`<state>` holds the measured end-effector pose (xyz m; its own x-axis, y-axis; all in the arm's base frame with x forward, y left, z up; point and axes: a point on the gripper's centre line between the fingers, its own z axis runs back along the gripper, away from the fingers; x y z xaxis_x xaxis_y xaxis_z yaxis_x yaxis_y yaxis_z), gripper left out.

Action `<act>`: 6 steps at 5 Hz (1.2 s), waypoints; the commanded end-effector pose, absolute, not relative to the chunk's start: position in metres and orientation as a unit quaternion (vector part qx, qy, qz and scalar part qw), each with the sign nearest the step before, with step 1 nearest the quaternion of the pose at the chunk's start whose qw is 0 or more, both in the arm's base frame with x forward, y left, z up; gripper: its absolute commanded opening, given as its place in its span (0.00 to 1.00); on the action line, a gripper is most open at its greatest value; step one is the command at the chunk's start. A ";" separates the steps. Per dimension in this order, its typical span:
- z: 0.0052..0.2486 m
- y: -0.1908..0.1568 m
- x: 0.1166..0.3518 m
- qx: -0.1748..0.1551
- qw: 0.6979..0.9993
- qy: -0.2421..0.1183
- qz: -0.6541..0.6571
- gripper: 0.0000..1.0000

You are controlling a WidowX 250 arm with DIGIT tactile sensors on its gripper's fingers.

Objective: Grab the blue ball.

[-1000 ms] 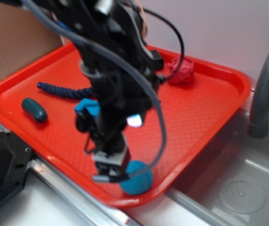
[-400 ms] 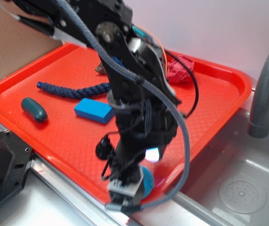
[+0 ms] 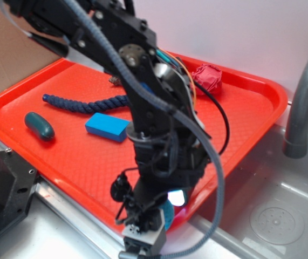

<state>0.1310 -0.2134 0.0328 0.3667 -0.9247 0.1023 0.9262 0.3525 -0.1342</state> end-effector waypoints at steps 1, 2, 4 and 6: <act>0.046 -0.211 0.128 -0.072 0.828 -0.018 -0.555 0.00; 0.066 -0.201 0.134 -0.050 0.840 -0.018 -0.540 0.00; 0.161 -0.119 0.136 0.074 0.947 -0.020 -0.312 0.00; 0.187 -0.044 0.124 0.047 0.996 0.004 -0.070 0.00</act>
<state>0.1435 -0.0306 0.1816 0.9877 -0.1531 -0.0319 0.1556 0.9826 0.1012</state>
